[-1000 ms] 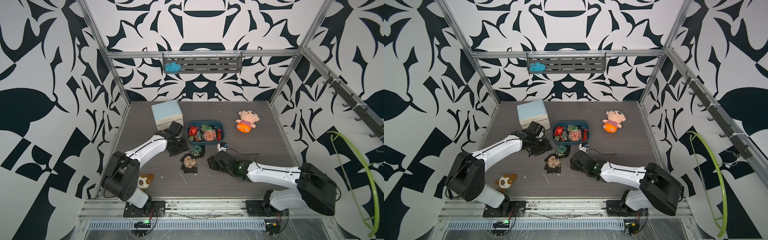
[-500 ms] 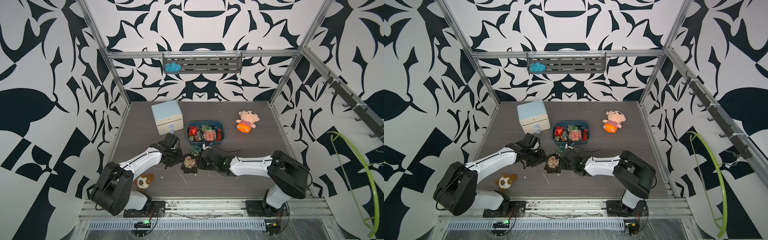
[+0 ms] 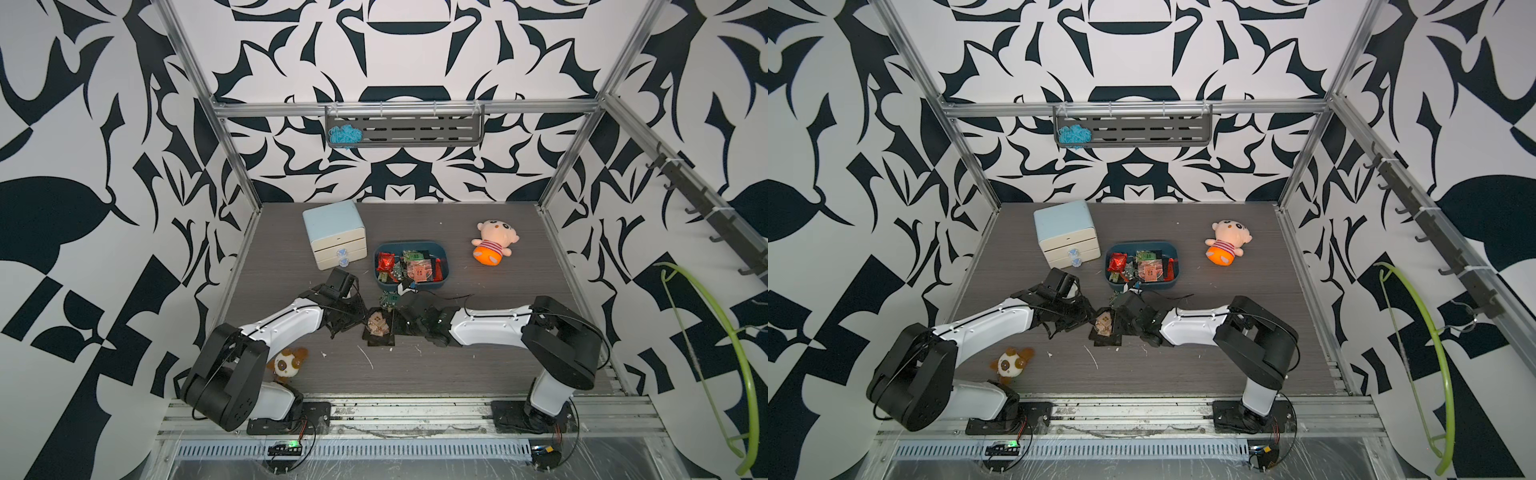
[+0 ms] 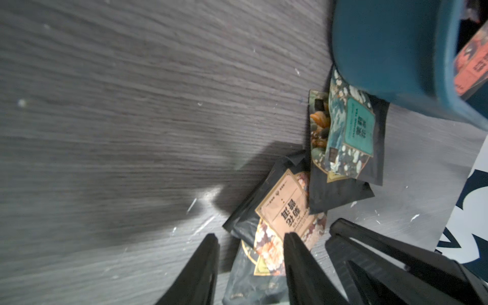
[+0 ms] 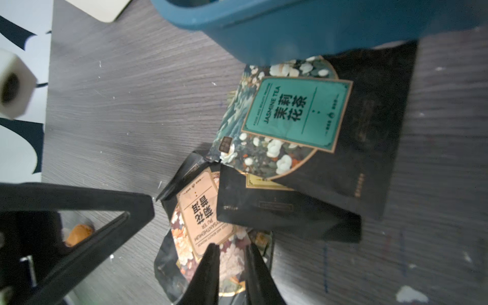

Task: Put the tea bags into the storage box
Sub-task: Pick up the tea bag from the center of the board.

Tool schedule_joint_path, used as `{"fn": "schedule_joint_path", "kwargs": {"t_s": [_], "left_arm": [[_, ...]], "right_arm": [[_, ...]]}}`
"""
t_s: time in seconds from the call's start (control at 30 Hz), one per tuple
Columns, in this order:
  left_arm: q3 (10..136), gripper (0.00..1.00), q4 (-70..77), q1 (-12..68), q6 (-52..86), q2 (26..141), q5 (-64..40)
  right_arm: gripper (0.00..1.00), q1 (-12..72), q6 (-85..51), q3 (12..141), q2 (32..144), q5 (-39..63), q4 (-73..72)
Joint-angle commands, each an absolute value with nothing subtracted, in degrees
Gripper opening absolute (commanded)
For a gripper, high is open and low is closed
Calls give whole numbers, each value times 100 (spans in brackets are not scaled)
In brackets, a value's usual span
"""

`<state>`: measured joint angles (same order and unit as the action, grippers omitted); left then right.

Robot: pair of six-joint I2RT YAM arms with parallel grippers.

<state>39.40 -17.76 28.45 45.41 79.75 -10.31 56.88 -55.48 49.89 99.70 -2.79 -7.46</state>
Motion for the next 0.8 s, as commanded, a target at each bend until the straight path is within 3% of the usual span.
{"fn": "schedule_joint_path", "kwargs": {"t_s": [0.0,0.67,0.77], "left_arm": [[3793,44,-1626,2813,4503,7976,-1037],[3909,34,-1386,2791,4520,7931,-1566],[3871,25,-1304,2795,4557,7916,-1736]], "right_arm": [[20,5713,-5493,5195,10001,-305,-624],[16,5713,-5467,5256,10072,-273,-549],[16,5713,-5467,5264,10081,-253,-543]]}}
